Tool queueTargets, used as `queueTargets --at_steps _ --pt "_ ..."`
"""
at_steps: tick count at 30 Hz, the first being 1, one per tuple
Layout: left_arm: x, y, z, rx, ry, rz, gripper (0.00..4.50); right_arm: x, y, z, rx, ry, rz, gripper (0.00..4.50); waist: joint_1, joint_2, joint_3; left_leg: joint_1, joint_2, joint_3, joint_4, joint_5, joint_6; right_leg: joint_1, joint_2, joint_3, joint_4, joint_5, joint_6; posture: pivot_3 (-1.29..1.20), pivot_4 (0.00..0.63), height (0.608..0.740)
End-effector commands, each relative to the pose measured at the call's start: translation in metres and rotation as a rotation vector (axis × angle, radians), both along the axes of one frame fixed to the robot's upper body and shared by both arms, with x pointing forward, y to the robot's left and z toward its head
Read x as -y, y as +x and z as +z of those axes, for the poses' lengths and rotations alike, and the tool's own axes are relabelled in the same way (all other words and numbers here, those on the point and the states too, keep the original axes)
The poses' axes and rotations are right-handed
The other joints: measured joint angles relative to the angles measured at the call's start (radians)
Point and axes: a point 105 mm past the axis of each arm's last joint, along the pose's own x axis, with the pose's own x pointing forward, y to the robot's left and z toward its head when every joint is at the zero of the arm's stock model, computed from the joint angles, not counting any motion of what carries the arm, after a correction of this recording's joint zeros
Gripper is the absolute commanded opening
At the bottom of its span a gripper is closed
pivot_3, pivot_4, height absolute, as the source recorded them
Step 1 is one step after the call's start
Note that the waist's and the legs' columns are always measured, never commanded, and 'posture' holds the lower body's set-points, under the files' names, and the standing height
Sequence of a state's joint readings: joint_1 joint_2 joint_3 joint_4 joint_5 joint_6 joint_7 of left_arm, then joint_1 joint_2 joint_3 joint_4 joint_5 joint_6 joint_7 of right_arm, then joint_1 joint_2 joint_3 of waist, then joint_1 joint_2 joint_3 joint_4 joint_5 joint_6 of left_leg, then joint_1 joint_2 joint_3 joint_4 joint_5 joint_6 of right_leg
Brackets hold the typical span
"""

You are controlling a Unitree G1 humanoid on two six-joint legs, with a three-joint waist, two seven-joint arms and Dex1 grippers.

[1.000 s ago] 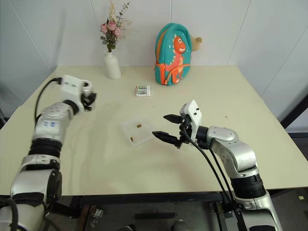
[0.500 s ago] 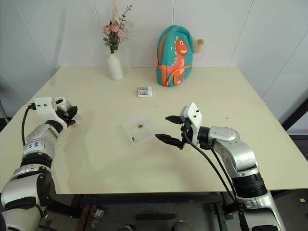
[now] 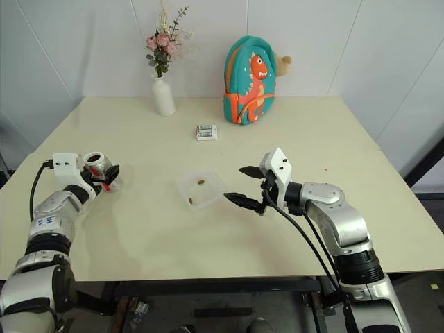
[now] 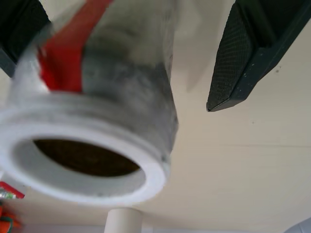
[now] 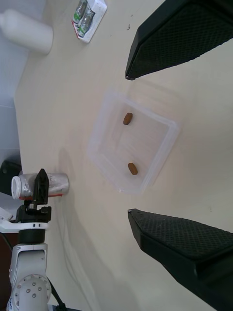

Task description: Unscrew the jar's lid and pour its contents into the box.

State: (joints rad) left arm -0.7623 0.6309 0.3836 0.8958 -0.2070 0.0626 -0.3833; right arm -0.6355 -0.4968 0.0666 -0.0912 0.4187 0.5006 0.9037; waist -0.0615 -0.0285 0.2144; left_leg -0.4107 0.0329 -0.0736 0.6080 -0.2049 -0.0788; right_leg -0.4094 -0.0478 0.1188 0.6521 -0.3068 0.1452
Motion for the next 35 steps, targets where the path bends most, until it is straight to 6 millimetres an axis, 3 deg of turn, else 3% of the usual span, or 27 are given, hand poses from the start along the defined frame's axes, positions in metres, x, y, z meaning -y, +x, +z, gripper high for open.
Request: queueTargets --at_steps 1,6,8,11,13,15,18,22,27,35 --pt "-0.005 -0.013 0.015 0.026 0.048 -0.003 4.45 -0.003 -0.006 0.007 0.042 0.019 0.019 4.50 0.001 0.000 0.000 0.000 0.000 0.000 0.000 0.000 0.000 0.000 0.000 0.000 0.000 0.000 0.000 0.00 0.150 0.740" --pt "-0.021 -0.057 -0.002 -0.053 0.165 0.101 4.45 0.003 -0.007 0.002 0.030 0.017 0.005 4.50 -0.003 0.000 0.000 0.001 0.000 0.001 -0.001 0.000 -0.001 0.000 0.000 0.001 0.000 0.000 0.000 0.00 0.150 0.740" --pt "-0.016 -0.081 0.008 -0.071 0.279 0.057 4.45 0.013 -0.009 0.000 0.024 0.009 -0.013 4.50 -0.003 -0.001 0.000 0.001 0.001 0.001 -0.002 -0.001 -0.001 0.000 0.000 0.002 0.000 -0.001 -0.001 0.00 0.150 0.740" --pt "0.003 -0.101 0.029 -0.041 0.375 -0.042 4.45 0.027 -0.011 0.002 0.030 0.008 -0.040 4.50 0.007 -0.003 0.000 0.002 0.002 0.001 -0.004 -0.001 -0.001 -0.001 0.000 0.001 -0.001 -0.002 -0.003 0.00 0.150 0.740" --pt "0.037 -0.112 0.039 0.007 0.435 -0.252 4.45 0.036 -0.012 0.007 0.068 0.015 -0.057 4.50 0.014 -0.003 0.000 0.002 0.002 0.001 -0.004 -0.001 -0.001 0.000 0.000 0.000 -0.003 -0.004 -0.008 0.00 0.150 0.740" --pt "0.066 -0.122 0.035 0.025 0.496 -0.442 4.45 0.040 -0.014 0.005 0.104 -0.026 -0.048 4.50 0.016 -0.001 0.000 0.003 0.002 0.002 -0.005 0.000 -0.001 0.003 0.000 0.000 -0.011 -0.009 -0.021 0.00 0.150 0.740" --pt "0.086 -0.129 0.020 0.026 0.493 -0.584 4.45 0.044 -0.018 -0.006 0.137 -0.104 -0.015 4.50 0.005 0.001 -0.001 0.009 0.002 0.006 -0.011 0.000 -0.001 0.015 -0.001 0.002 -0.032 -0.001 -0.023 0.00 0.150 0.740" --pt "0.098 -0.124 0.011 0.018 0.539 -0.689 4.45 0.052 -0.014 -0.010 0.163 -0.099 -0.021 4.50 -0.002 0.000 -0.001 0.006 0.003 0.010 -0.012 -0.001 0.000 0.015 -0.002 0.005 -0.040 0.002 -0.021 0.00 0.150 0.740" --pt "0.113 -0.124 0.026 0.104 0.568 -0.905 4.45 0.060 -0.013 -0.012 0.146 -0.100 -0.049 4.50 0.004 0.000 -0.001 0.006 0.004 0.010 -0.015 -0.001 0.001 0.011 -0.001 0.005 -0.038 0.002 -0.019 0.00 0.150 0.740" --pt "0.113 -0.123 0.031 0.121 0.544 -0.904 4.45 0.075 -0.014 -0.020 0.150 -0.131 -0.108 4.50 0.000 0.000 -0.001 0.006 0.004 0.010 -0.015 -0.003 0.003 0.011 -0.001 0.005 -0.033 0.003 -0.011 0.00 0.150 0.740"
